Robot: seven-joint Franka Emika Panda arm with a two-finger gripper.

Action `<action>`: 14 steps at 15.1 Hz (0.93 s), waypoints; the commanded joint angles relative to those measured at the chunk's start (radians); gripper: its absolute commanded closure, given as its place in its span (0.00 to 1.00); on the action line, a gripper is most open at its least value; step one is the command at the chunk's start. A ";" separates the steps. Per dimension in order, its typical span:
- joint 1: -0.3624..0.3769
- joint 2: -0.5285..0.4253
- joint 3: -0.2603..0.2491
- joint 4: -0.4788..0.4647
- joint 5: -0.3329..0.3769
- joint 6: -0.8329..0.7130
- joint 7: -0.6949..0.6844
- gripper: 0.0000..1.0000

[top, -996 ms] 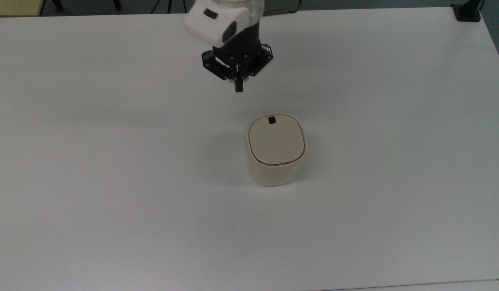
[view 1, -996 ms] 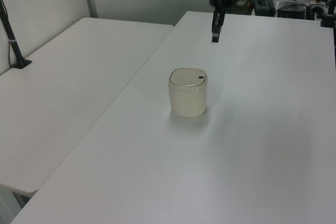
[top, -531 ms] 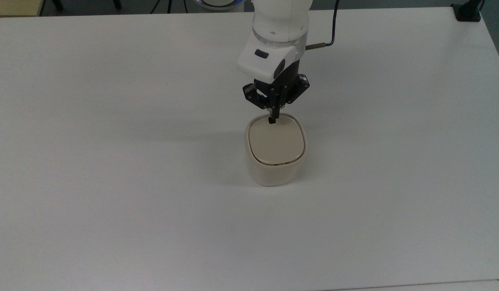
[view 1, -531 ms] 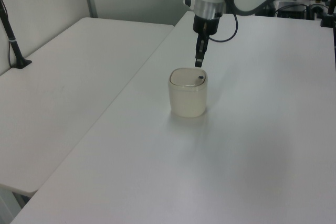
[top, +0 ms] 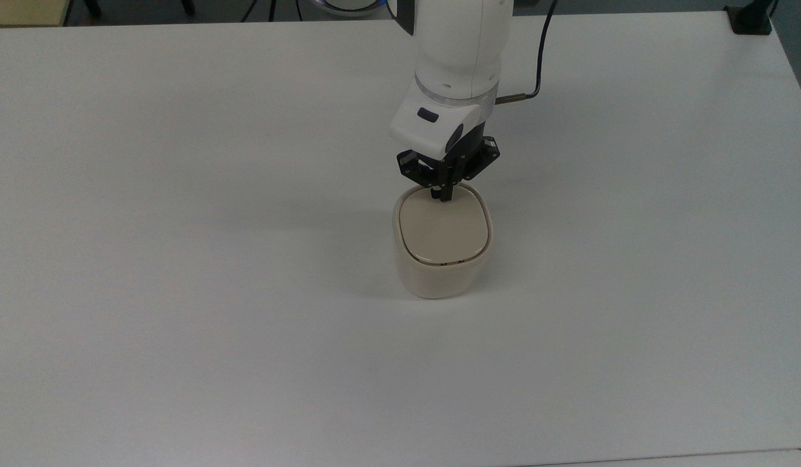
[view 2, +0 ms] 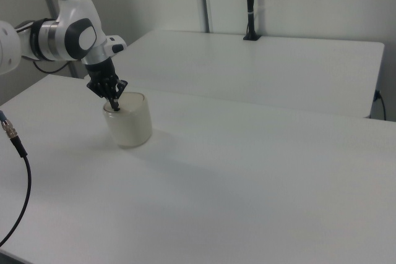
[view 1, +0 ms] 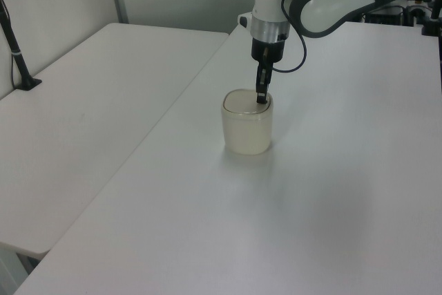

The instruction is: Open the trash bin

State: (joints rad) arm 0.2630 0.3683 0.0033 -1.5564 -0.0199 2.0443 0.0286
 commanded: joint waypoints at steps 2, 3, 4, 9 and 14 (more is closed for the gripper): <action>0.008 0.024 -0.009 -0.005 0.009 0.020 0.020 1.00; 0.008 0.024 -0.009 -0.005 0.009 0.020 0.020 1.00; 0.008 0.024 -0.009 -0.005 0.012 0.016 0.022 1.00; -0.002 -0.074 -0.023 -0.001 0.015 -0.038 0.022 0.98; -0.125 -0.207 -0.025 -0.001 0.014 -0.209 0.010 0.97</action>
State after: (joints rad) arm 0.2068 0.2652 -0.0180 -1.5269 -0.0198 1.9270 0.0435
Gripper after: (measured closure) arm 0.969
